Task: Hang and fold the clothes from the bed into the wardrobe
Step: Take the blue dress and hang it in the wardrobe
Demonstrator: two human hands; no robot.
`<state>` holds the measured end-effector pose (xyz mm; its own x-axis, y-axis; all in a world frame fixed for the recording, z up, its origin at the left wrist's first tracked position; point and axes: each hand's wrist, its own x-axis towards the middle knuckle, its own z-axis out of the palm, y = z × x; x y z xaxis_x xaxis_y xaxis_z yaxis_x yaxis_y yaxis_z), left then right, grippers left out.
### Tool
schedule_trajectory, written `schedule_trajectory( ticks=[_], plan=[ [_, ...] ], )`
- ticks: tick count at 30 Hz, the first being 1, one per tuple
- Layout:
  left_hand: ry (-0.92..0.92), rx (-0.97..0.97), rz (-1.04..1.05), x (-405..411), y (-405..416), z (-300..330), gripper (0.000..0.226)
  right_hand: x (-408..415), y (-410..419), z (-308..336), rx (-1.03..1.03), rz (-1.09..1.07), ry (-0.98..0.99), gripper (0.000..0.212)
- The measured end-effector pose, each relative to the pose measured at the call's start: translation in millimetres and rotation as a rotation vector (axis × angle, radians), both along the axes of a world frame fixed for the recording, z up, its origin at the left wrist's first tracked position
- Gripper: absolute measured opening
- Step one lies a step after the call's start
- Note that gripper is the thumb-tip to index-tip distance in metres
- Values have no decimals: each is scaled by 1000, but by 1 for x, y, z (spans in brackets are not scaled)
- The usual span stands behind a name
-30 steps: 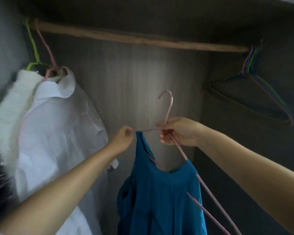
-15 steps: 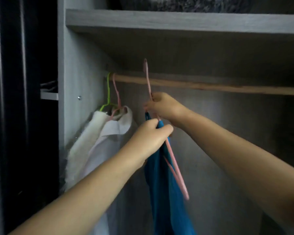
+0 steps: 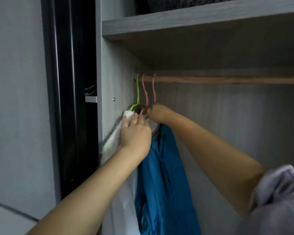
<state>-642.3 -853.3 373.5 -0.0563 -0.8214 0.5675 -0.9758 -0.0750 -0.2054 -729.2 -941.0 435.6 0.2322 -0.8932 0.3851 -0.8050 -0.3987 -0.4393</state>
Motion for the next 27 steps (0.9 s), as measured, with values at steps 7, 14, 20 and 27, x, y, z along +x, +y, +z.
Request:
schedule_trajectory(
  ticks=[7, 14, 20, 27],
  plan=[
    [-36, -104, -193, -30, 16, -14, 63, -69, 23, -44, -151, -85, -60, 45],
    [172, -28, -742, -118, 17, -80, 36, -195, 111, -147, -161, -576, 174, 46],
    [236, 297, -1085, -215, 62, -190, 39, -278, 257, -260, 155, -892, 350, 43],
    [128, 516, -1426, -301, 172, -276, 35, -321, 447, -348, 412, -1138, 335, 55]
  ],
)
